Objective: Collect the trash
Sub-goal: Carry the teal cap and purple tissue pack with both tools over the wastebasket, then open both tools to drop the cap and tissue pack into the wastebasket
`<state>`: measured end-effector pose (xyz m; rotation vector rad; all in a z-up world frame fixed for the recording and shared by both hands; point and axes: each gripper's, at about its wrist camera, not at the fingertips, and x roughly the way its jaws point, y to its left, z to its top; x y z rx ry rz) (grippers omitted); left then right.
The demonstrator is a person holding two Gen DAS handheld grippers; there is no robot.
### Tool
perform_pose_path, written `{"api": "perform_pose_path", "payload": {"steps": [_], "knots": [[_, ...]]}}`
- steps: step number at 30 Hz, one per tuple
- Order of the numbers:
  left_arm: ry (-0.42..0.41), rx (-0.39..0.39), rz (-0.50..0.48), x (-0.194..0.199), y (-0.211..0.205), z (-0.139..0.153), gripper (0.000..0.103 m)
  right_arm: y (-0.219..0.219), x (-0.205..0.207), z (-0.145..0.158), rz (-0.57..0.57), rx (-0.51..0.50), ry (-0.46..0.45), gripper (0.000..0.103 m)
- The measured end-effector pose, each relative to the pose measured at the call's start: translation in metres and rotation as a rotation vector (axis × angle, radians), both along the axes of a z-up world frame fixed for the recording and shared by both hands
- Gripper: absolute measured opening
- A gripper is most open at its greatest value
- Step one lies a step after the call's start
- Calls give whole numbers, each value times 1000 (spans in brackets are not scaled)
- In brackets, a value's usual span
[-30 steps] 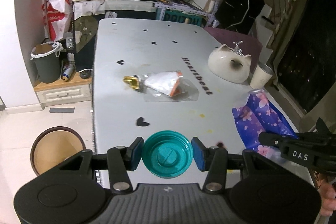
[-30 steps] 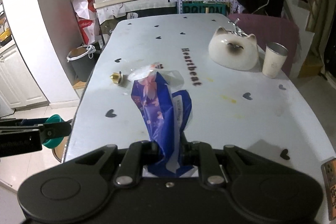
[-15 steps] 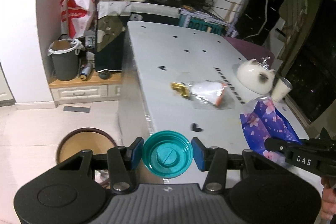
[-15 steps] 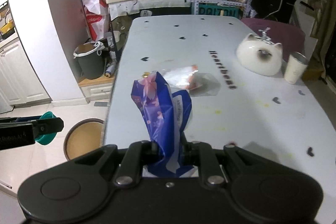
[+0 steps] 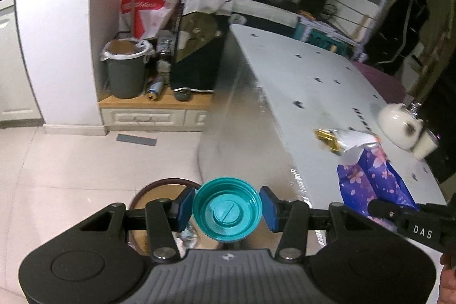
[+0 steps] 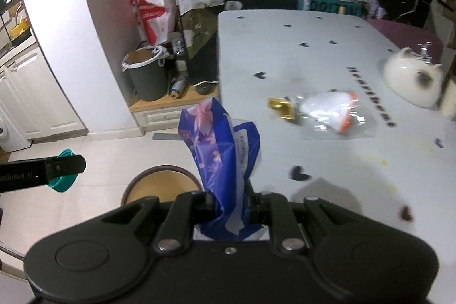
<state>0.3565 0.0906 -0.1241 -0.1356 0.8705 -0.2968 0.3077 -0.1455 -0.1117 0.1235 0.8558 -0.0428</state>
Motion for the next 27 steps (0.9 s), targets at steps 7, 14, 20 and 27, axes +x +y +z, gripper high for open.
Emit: {"api": "perform_pose_path", "payload": {"steps": [7,14,20,27], "knots": [[128,-26,39,51,34,-40,50,24,53,-32,15,52,69,16],[286,-31,66,93,52,-101,50,61,103,-84,124,52,186,16],[430,-69,115,122,61,-162,50,88,139,-134,193,86,292,16],[609,-58,147,138,57,-237,50,103,166,-202,221,86,437,16]]}}
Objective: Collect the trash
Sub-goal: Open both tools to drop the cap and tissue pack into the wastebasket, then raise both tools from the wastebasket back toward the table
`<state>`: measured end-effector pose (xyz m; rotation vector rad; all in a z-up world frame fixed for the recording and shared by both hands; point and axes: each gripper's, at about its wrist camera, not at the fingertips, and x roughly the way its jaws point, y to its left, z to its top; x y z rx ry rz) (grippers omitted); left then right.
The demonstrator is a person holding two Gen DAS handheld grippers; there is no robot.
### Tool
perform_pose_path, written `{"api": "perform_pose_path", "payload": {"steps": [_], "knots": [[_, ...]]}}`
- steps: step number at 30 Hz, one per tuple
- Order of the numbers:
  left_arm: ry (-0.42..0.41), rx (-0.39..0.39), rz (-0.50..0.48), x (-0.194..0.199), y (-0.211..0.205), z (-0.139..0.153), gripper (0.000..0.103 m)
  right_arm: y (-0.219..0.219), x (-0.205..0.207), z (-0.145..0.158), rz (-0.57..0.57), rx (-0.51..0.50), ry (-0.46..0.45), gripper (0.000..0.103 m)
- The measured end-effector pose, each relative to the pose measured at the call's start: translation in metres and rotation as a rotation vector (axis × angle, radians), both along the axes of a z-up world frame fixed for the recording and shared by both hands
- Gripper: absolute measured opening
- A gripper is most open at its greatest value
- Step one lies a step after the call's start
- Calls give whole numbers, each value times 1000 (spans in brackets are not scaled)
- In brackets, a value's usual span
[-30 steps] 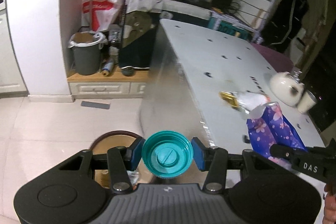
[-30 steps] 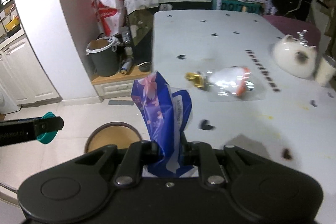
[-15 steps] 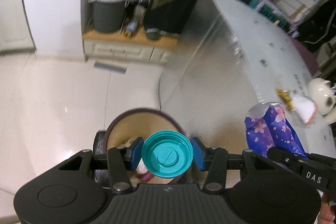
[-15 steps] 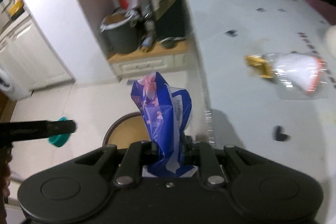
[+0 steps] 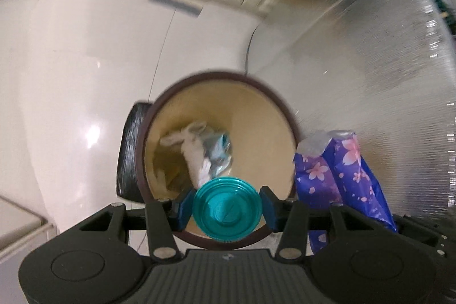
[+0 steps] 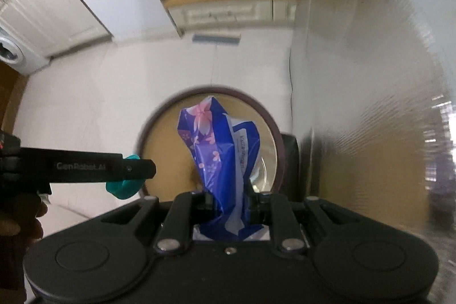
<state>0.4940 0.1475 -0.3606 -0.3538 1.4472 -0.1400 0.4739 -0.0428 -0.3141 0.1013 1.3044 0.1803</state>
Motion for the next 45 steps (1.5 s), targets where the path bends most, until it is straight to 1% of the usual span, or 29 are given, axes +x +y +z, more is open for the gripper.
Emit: {"api": "perform_pose_path", "payload": {"steps": [2,5,8,12,14,15,17,18,23,27,29,30,32,33,34,37,38,41,45], "knots": [[33,10,-28,3,-3,-14,50,2,4,-12,10,-18,14,16],[59,38,-86,7,-9,-31,50,1,10,-30,3,-35,45,16],[76,63,-145,11,-15,-43,50,-2,15,-44,-3,-11,79,16],[73,118,-258,16,-23,-54,50,-2,21,-58,3,-1,114,17],[58,142,-288,16,-25,-57,51,-1,23,-62,10,1,125,17],[49,154,-305,16,-25,-58,54,0,26,-64,14,2,127,17],[29,163,-315,16,-26,-58,79,2,28,-68,22,0,126,17],[20,158,-316,15,-25,-59,82,3,30,-70,25,1,126,17],[12,149,-315,9,-22,-70,83,5,40,-79,38,0,125,19],[-8,149,-295,3,-15,-68,83,7,40,-80,43,22,120,21],[-10,146,-281,1,-11,-68,83,12,44,-80,49,32,100,26],[-10,146,-274,-1,-11,-65,83,14,46,-78,46,35,82,30],[-10,144,-258,-4,-7,-65,85,17,50,-76,37,38,46,43],[-10,143,-250,-5,-4,-65,86,18,51,-75,33,29,32,57],[-9,141,-242,-5,-2,-65,88,19,51,-74,30,11,21,67],[-7,139,-217,-9,4,-65,92,20,47,-73,44,-13,3,77],[-5,140,-209,-10,5,-64,94,18,45,-73,46,-16,6,79],[3,141,-193,-11,10,-66,96,17,42,-75,41,-28,19,80],[7,140,-186,-12,9,-61,101,12,34,-74,42,-29,40,80]]}}
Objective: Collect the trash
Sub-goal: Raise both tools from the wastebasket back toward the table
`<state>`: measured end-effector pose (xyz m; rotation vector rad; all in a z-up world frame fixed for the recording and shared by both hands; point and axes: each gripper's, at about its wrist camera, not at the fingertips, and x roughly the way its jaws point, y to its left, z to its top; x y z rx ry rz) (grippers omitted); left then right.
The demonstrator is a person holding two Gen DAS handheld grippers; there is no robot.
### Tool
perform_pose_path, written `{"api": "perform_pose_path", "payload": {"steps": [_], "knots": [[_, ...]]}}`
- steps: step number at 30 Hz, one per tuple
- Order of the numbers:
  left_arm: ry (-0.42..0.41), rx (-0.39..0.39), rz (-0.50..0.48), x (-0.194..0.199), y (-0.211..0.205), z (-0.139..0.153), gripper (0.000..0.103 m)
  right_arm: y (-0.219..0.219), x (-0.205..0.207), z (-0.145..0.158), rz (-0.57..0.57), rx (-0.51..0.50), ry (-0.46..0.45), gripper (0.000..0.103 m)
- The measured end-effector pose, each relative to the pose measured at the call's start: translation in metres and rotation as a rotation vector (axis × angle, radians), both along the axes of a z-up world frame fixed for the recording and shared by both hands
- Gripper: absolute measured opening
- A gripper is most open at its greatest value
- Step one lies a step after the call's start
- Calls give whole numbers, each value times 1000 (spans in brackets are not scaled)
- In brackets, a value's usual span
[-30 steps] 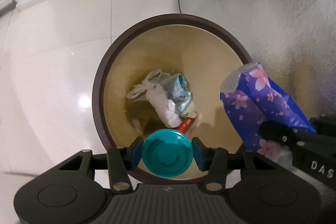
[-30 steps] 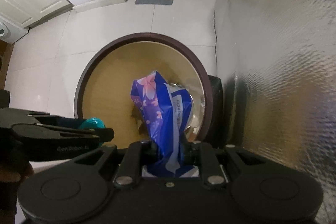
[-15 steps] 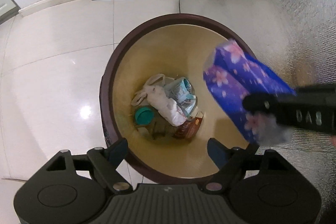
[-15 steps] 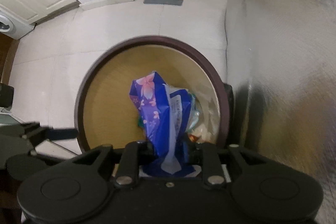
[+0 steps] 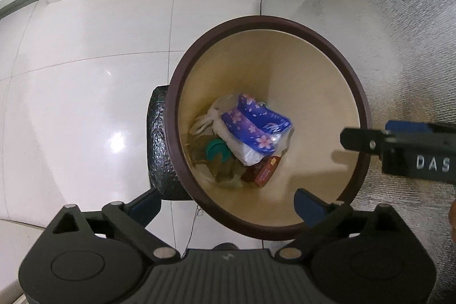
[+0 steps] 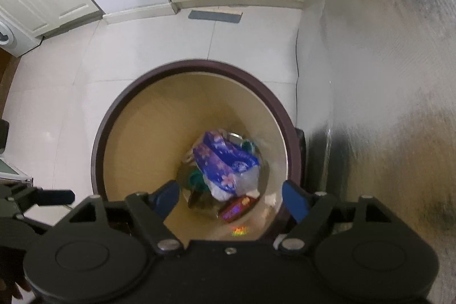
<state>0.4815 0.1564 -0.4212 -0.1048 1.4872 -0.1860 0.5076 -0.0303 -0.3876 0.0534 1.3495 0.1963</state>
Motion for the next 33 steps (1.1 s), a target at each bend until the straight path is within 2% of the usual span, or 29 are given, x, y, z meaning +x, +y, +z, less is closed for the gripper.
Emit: {"api": "perform_pose_path", "payload": {"steps": [6,10,16,33], "knots": [[-12,1,21,-2,4,12,103,-6,-10,8,-8,0,-4,85],[-31,10,27,-2,6,22,103,-11,-17,17,-8,-16,-17,95],[-62,14,21,-7,10,43,103,-18,-27,31,-31,-41,-27,103],[-118,20,30,-32,14,90,103,-25,-63,79,-65,-65,-60,103]]}}
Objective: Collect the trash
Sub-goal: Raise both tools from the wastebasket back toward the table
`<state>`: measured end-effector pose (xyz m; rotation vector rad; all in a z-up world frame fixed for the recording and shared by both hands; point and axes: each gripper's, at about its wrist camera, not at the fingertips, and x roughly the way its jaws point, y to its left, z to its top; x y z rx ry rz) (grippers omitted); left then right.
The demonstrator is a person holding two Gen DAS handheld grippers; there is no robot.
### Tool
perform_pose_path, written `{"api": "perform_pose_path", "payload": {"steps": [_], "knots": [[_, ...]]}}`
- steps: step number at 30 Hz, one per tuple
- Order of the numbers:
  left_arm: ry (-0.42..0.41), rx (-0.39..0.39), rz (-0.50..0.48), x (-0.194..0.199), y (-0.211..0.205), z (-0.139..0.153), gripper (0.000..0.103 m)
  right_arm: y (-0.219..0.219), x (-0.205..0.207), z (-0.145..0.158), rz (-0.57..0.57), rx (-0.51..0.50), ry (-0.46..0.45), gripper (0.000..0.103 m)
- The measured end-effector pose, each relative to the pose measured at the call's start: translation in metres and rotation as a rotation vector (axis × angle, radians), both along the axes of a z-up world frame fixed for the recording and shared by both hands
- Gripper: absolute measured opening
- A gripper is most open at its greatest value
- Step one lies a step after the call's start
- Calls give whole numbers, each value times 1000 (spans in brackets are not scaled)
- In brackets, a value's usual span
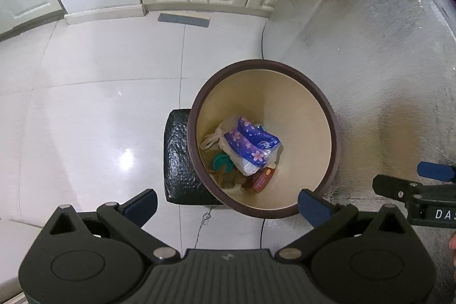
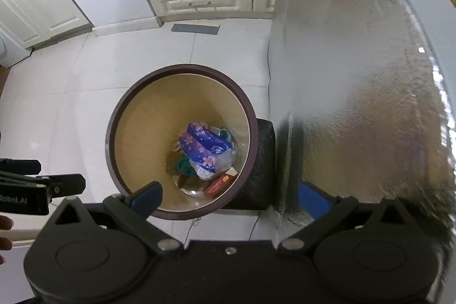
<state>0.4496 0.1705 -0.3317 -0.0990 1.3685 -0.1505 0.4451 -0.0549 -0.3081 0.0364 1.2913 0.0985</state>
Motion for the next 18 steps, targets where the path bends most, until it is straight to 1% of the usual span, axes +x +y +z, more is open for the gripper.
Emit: {"api": "perform_pose_path", "payload": {"steps": [9,14,18], "knots": [[-48,20,15,-20,8,32,103,3,-19,27,-6,1,-31,103],[-74,21,37,-37,19,51,103,7,-31,51,7,-5,-70,103],[-98,6,58,-51,25,70,103,9,-41,72,13,-16,-106,103]]}}
